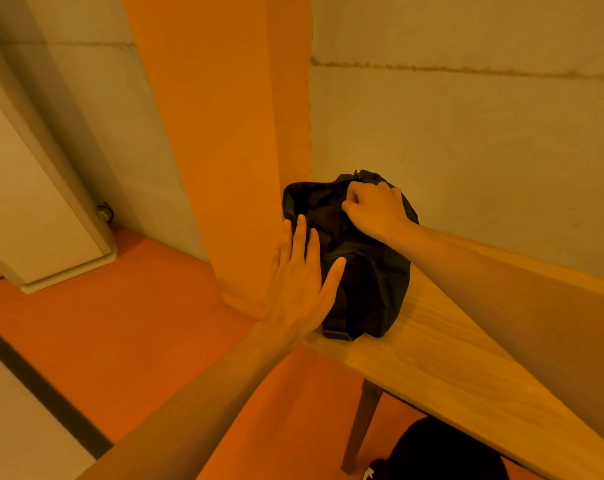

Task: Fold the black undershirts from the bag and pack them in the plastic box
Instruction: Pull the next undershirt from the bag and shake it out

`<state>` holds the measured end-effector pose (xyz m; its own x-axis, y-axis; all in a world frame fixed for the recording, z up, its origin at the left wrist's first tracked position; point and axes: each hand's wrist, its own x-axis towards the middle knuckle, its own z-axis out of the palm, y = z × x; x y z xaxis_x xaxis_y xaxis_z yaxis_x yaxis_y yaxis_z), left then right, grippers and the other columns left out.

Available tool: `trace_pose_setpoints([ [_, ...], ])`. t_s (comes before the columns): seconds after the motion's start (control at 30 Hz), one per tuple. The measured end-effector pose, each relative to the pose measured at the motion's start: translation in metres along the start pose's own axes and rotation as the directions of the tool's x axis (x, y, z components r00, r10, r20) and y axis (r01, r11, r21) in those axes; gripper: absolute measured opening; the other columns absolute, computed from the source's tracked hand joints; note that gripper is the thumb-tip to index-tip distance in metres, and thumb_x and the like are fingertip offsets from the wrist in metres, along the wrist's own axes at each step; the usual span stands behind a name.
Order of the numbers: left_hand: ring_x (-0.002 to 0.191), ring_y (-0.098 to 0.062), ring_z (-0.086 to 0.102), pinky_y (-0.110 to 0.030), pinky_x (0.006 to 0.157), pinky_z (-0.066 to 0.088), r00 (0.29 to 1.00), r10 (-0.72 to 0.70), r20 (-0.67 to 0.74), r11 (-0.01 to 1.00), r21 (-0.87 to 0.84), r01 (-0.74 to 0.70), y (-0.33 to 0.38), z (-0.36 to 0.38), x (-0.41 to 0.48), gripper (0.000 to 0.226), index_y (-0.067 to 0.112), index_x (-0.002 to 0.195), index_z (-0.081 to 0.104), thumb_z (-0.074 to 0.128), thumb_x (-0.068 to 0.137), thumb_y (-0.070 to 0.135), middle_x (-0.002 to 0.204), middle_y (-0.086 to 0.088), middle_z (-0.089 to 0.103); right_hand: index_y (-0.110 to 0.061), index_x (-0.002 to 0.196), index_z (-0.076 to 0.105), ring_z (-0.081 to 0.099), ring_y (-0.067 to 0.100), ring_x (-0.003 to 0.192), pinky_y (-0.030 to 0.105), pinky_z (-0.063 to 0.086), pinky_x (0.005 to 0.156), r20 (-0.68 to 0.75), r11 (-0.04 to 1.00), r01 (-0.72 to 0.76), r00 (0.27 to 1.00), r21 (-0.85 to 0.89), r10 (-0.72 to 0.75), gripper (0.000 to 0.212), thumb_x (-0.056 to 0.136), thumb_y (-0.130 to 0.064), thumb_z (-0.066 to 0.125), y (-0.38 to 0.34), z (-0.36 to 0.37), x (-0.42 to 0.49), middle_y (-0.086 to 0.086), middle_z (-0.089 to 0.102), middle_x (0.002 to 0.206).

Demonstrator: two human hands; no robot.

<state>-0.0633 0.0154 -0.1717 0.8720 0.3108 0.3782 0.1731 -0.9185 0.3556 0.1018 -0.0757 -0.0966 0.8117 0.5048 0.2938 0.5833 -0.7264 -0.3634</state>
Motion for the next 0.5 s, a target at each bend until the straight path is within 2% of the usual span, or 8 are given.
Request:
trace_pose_setpoints([
  [0.17,0.155,-0.020,-0.019,-0.041,0.126,0.001,1.000,-0.010,0.000,1.000,-0.003,0.010,0.002,0.001,0.001,0.087,0.014,0.162,0.016,0.007,0.096,0.070,0.170,-0.003,-0.010,-0.019,0.088,0.053,0.053,0.023,0.084,0.041,0.038,0.091,-0.143,0.995,0.071,0.988,0.069,-0.061,0.017,0.102,-0.024,0.045,0.001,-0.003,-0.002,-0.004,0.055,0.074],
  [0.27,0.154,-0.019,-0.021,-0.040,0.125,-0.003,1.000,-0.011,0.005,1.000,-0.012,0.011,0.004,0.000,0.002,0.088,0.014,0.162,0.015,0.006,0.096,0.071,0.170,-0.002,-0.013,-0.010,0.091,0.055,0.056,0.024,0.074,0.041,0.044,0.077,-0.149,0.967,0.025,0.989,0.255,0.013,0.020,0.102,-0.020,0.042,-0.002,-0.007,-0.005,0.000,0.057,0.073],
  [0.37,0.154,-0.019,-0.021,-0.037,0.124,-0.007,1.000,-0.017,-0.012,1.000,-0.014,0.017,0.005,-0.001,0.002,0.087,0.015,0.162,0.016,0.007,0.096,0.071,0.170,-0.004,-0.012,-0.004,0.098,0.056,0.046,0.014,0.071,0.031,0.038,0.063,-0.074,0.835,-0.103,0.983,0.540,0.169,0.024,0.103,-0.019,0.039,-0.007,-0.015,-0.007,0.001,0.054,0.080],
  [0.5,0.154,-0.019,-0.022,-0.036,0.123,-0.011,0.999,-0.022,-0.023,1.000,-0.020,0.022,0.008,-0.008,0.005,0.084,0.016,0.162,0.016,0.009,0.097,0.069,0.169,-0.007,-0.013,-0.013,0.090,0.052,0.044,0.013,0.077,0.030,0.038,0.069,0.000,0.652,-0.175,0.966,0.737,0.258,0.018,0.101,-0.018,0.038,-0.008,-0.027,-0.008,0.002,0.053,0.087],
])
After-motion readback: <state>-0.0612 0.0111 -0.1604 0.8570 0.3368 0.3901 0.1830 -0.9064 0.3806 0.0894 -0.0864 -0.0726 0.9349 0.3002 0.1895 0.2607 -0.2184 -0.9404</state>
